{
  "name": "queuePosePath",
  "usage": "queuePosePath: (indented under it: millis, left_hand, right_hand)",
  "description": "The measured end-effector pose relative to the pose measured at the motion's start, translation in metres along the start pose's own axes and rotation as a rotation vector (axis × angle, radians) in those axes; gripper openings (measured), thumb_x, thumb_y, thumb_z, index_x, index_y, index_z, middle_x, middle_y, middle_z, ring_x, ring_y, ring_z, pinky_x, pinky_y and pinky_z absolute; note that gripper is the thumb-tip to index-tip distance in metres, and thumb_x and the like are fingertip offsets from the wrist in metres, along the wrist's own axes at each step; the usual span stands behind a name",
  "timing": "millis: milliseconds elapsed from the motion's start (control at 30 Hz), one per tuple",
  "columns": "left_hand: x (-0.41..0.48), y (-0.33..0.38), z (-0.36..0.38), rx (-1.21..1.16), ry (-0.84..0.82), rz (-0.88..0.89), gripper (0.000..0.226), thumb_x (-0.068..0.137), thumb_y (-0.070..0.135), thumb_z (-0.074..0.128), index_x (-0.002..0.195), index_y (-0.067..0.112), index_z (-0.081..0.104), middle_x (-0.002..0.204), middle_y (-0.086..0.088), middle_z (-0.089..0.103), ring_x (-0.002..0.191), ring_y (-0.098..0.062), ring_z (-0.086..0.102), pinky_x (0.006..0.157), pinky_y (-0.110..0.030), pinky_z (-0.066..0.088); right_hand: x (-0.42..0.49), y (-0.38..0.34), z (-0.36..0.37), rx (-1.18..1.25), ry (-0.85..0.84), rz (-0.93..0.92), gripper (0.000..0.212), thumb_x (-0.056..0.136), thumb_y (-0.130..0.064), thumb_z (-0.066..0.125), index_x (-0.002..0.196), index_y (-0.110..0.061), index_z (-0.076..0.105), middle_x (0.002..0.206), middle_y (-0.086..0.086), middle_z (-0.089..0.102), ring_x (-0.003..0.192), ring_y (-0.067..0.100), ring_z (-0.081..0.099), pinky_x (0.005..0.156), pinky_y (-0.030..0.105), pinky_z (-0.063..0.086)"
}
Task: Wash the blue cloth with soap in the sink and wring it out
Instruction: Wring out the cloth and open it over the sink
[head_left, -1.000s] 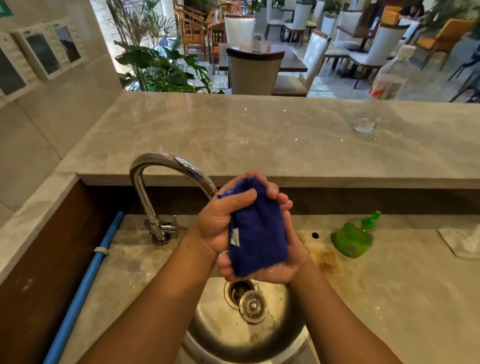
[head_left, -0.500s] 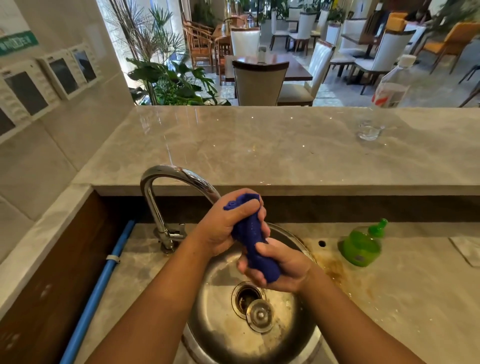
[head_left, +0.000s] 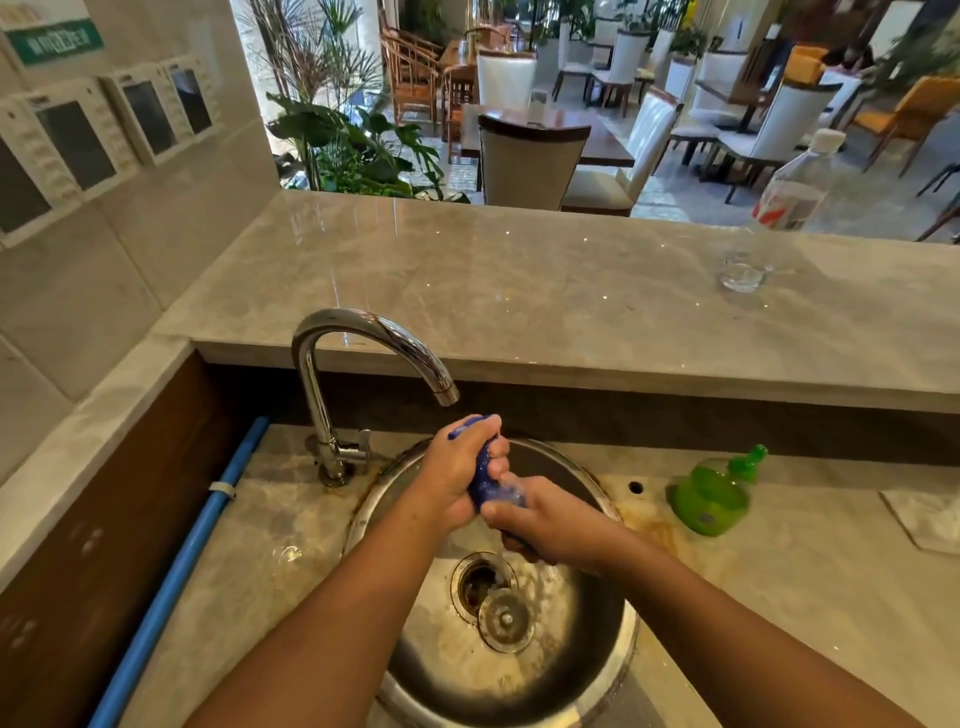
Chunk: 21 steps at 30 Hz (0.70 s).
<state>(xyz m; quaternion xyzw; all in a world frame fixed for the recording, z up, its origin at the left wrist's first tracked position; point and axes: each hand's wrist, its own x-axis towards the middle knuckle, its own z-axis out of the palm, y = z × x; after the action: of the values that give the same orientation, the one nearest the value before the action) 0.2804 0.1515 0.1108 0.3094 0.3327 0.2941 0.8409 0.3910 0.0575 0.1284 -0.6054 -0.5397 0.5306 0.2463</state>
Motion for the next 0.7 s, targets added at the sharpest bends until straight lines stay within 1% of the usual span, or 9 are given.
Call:
queuePosePath:
  millis: [67,167,233,300,367,433,533,633,700]
  left_hand:
    - [-0.001,0.001,0.0,0.001,0.036,-0.029,0.025,0.1,0.015,0.056,0.075,0.012,0.054,0.058,-0.003,0.047,0.04,-0.011,0.042,0.04,-0.024,0.038]
    - [0.0,0.004,-0.003,0.021,0.085,-0.058,0.025,0.1,0.016,0.057,0.075,0.012,0.054,0.055,-0.001,0.046,0.038,-0.01,0.04,0.037,-0.022,0.034]
    - [0.003,0.006,-0.005,0.034,0.108,-0.074,0.026,0.099,0.015,0.055,0.074,0.013,0.052,0.052,0.001,0.044,0.036,-0.01,0.038,0.035,-0.022,0.032]
    - [0.005,0.007,-0.005,0.056,0.137,-0.103,0.028,0.099,0.014,0.053,0.07,0.013,0.049,0.049,0.002,0.042,0.035,-0.01,0.036,0.034,-0.023,0.03]
    - [0.005,0.007,-0.005,0.092,0.162,-0.125,0.03,0.097,0.013,0.051,0.068,0.014,0.048,0.049,0.003,0.04,0.037,-0.01,0.033,0.034,-0.023,0.028]
    - [0.004,0.007,-0.005,0.112,0.18,-0.132,0.029,0.096,0.012,0.049,0.067,0.014,0.048,0.05,0.003,0.039,0.038,-0.01,0.031,0.035,-0.023,0.026]
    - [0.003,0.005,-0.007,0.146,0.212,-0.124,0.026,0.095,0.012,0.047,0.068,0.014,0.048,0.049,0.003,0.038,0.04,-0.01,0.03,0.038,-0.024,0.024]
    - [0.002,0.004,-0.01,0.207,0.247,-0.119,0.026,0.094,0.011,0.044,0.068,0.014,0.045,0.051,0.003,0.036,0.043,-0.01,0.028,0.04,-0.025,0.022]
    - [0.0,0.002,-0.012,0.219,0.249,-0.119,0.027,0.094,0.01,0.043,0.068,0.015,0.045,0.052,0.003,0.036,0.043,-0.01,0.027,0.04,-0.025,0.022]
  right_hand:
    - [0.002,-0.002,0.008,-0.129,0.075,-0.016,0.021,0.101,-0.03,0.052,0.082,-0.022,0.055,0.067,-0.007,0.054,0.051,0.001,0.047,0.054,0.02,0.042]
    - [0.008,0.001,0.017,-0.348,0.143,-0.048,0.022,0.101,-0.04,0.049,0.085,-0.027,0.058,0.071,-0.004,0.059,0.057,0.006,0.053,0.057,0.027,0.045]
    - [0.012,0.005,0.02,-0.49,0.19,-0.058,0.028,0.1,-0.049,0.046,0.092,-0.024,0.057,0.073,-0.002,0.064,0.058,0.01,0.057,0.056,0.029,0.046]
    - [0.016,0.007,0.023,-0.633,0.245,-0.031,0.037,0.099,-0.056,0.042,0.095,-0.021,0.055,0.073,-0.002,0.065,0.058,0.012,0.06,0.056,0.031,0.049]
    - [0.016,0.008,0.027,-0.753,0.269,-0.01,0.041,0.099,-0.059,0.038,0.096,-0.021,0.054,0.073,-0.002,0.065,0.06,0.014,0.063,0.058,0.032,0.052]
    - [0.014,0.005,0.029,-0.855,0.282,-0.026,0.044,0.099,-0.06,0.034,0.096,-0.021,0.053,0.073,-0.004,0.062,0.06,0.014,0.061,0.059,0.032,0.052]
    - [0.015,-0.001,0.027,-0.966,0.267,-0.048,0.046,0.1,-0.061,0.029,0.095,-0.02,0.051,0.071,-0.005,0.055,0.058,0.013,0.056,0.06,0.032,0.051]
    - [0.016,-0.001,0.031,-1.02,0.241,-0.044,0.044,0.1,-0.06,0.028,0.088,-0.021,0.045,0.069,-0.006,0.05,0.054,0.011,0.048,0.056,0.03,0.045]
    - [0.019,0.003,0.034,-1.034,0.233,-0.043,0.042,0.101,-0.058,0.029,0.088,-0.022,0.044,0.068,-0.007,0.049,0.053,0.01,0.047,0.054,0.028,0.043]
